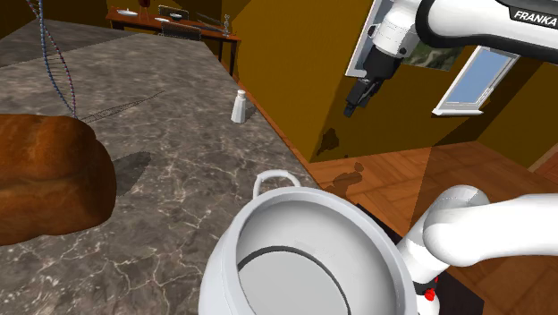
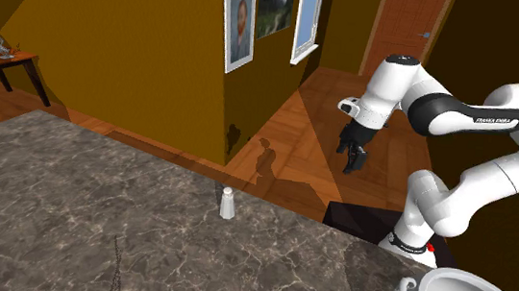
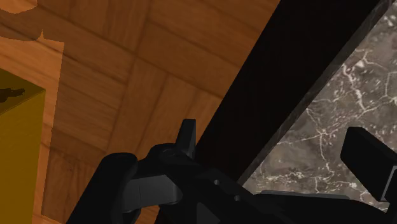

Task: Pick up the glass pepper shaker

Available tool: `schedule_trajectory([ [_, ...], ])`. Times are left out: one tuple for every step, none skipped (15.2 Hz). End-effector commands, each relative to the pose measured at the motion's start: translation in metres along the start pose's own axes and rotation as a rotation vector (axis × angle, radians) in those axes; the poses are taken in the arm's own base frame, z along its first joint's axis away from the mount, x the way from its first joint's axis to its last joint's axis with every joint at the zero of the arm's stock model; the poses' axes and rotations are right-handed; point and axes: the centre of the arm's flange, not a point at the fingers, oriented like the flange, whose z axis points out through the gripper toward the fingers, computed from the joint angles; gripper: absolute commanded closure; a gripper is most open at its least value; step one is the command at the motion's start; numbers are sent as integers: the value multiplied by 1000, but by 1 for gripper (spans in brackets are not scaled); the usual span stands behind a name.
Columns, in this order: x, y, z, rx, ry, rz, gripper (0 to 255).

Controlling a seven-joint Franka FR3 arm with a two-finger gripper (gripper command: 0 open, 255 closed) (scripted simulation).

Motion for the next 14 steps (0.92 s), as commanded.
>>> schedule_trajectory([
  [0, 0, 0, 0, 0, 0, 0],
  [12, -2, 4, 6, 1, 1, 0],
  [25, -4, 7, 12, 2, 2, 0],
  [37, -6, 11, 17, 2, 3, 0],
  [49, -8, 14, 23, 3, 4, 0],
  [61, -9, 18, 29, 4, 5, 0],
  [74, -11, 21, 35, 5, 6, 0],
  [86, -13, 25, 41, 5, 7, 0],
  [98, -15, 28, 46, 6, 8, 0],
  [111, -17, 32, 52, 7, 9, 0],
  [123, -19, 35, 58, 8, 10, 0],
  [135, -21, 39, 64, 9, 11, 0],
  [148, -23, 42, 70, 9, 12, 0],
  [160, -25, 46, 75, 10, 13, 0],
])
